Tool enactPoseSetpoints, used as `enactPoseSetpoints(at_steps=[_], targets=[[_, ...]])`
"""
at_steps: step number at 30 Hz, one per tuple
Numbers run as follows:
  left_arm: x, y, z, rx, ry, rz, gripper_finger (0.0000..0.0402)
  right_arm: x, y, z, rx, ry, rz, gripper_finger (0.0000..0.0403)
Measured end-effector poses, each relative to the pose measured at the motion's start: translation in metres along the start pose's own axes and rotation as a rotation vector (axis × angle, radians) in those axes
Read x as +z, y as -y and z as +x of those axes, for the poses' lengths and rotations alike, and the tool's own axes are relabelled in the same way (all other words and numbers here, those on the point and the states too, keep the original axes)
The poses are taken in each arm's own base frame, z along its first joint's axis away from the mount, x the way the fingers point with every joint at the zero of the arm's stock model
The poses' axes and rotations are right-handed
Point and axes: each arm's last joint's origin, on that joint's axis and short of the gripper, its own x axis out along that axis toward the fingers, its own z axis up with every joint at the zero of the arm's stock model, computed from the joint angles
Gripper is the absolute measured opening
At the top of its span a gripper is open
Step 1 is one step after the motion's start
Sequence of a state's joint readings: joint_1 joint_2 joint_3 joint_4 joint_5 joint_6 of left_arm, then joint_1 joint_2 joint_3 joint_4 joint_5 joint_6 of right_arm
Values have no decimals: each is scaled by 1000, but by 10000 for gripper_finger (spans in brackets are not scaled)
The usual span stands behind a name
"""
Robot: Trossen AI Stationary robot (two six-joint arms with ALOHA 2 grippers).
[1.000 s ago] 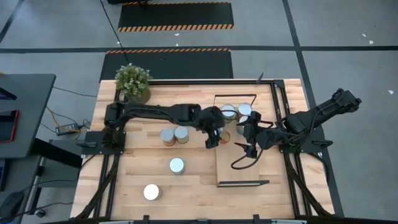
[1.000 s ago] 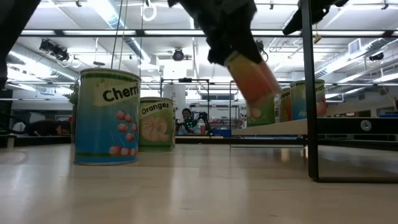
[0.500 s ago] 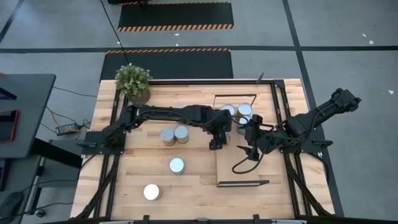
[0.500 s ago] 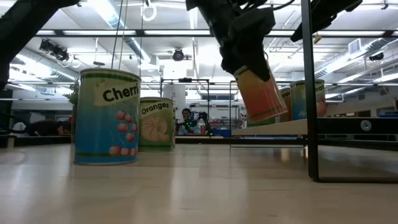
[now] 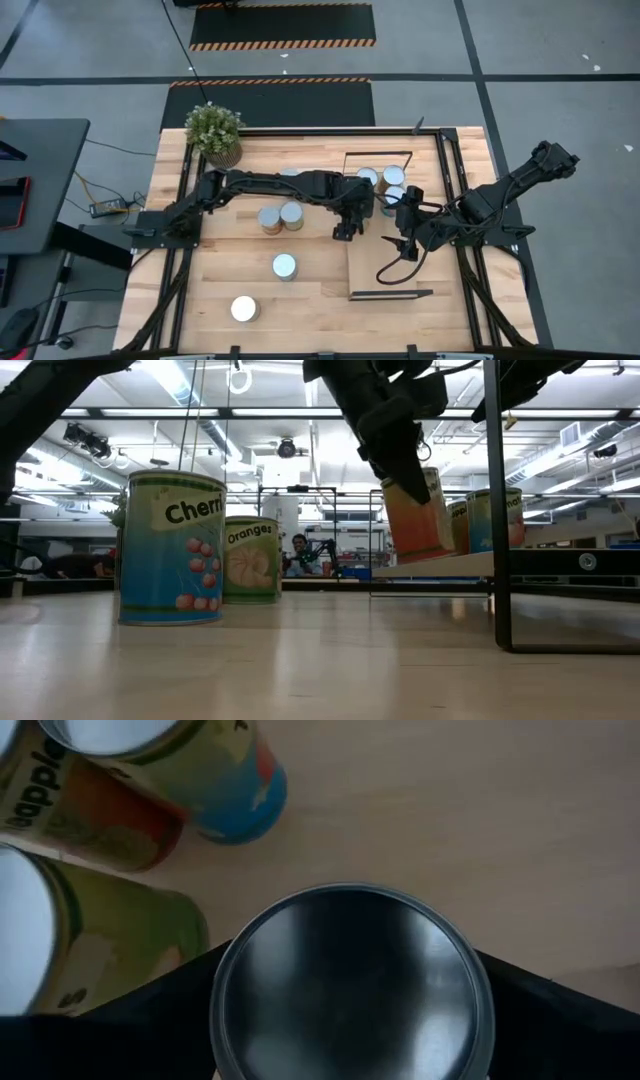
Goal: Pick and place cans onto a shelf
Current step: Put the canned pineapple on the shelf
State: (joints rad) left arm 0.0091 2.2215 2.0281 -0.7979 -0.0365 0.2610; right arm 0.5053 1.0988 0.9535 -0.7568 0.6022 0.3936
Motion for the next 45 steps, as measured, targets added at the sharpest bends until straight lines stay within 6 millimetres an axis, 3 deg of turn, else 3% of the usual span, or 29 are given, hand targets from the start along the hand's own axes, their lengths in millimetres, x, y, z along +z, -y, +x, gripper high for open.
enactPoseSetpoints(at_steps=[11, 20, 29, 45], targets=[[6, 8, 0, 21, 34, 53, 354, -1, -4, -3, 19, 5, -15, 379], [13, 12, -1, 143, 56, 162, 354, -2, -5, -3, 16, 9, -20, 379], [12, 10, -1, 108, 73, 81, 355, 0, -5, -3, 20, 21, -11, 379], [16, 10, -1, 135, 97, 125, 355, 0, -5, -3, 20, 22, -13, 379]])
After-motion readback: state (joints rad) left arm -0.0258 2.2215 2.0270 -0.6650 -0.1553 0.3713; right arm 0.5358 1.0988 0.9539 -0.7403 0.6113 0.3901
